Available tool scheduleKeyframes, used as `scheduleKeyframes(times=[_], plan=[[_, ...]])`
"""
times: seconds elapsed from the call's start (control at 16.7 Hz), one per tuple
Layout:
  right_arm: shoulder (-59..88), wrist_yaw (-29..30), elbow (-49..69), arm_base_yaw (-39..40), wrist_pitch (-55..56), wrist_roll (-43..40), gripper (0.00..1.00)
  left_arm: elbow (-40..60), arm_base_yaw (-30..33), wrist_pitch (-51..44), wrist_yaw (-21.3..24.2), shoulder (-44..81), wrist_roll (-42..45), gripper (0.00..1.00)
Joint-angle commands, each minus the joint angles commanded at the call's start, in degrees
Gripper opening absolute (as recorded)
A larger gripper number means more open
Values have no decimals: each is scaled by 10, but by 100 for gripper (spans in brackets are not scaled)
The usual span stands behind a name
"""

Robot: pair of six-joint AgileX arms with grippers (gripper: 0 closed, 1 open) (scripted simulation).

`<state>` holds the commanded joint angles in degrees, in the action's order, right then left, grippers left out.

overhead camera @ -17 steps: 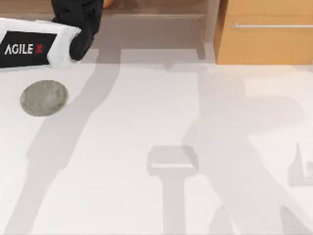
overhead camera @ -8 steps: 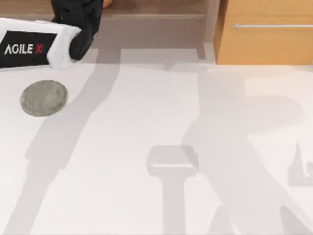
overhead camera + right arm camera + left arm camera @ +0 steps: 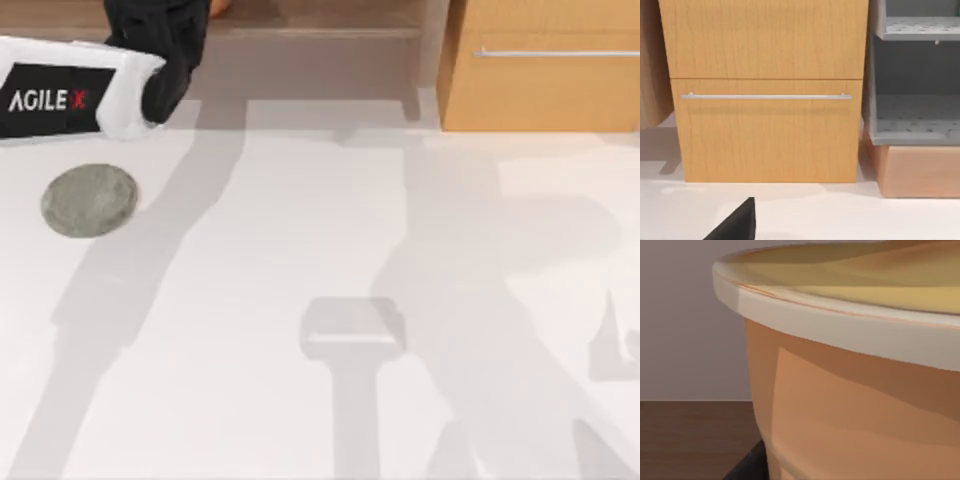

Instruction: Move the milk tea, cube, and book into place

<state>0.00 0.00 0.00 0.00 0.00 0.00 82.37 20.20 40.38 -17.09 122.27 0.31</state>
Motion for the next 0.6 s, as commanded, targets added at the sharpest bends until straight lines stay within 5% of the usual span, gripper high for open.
scheduleKeyframes(times=[0.6], plan=[[0,0,0,0,0,0,100,-180,31,44,-34,-135,2,0]])
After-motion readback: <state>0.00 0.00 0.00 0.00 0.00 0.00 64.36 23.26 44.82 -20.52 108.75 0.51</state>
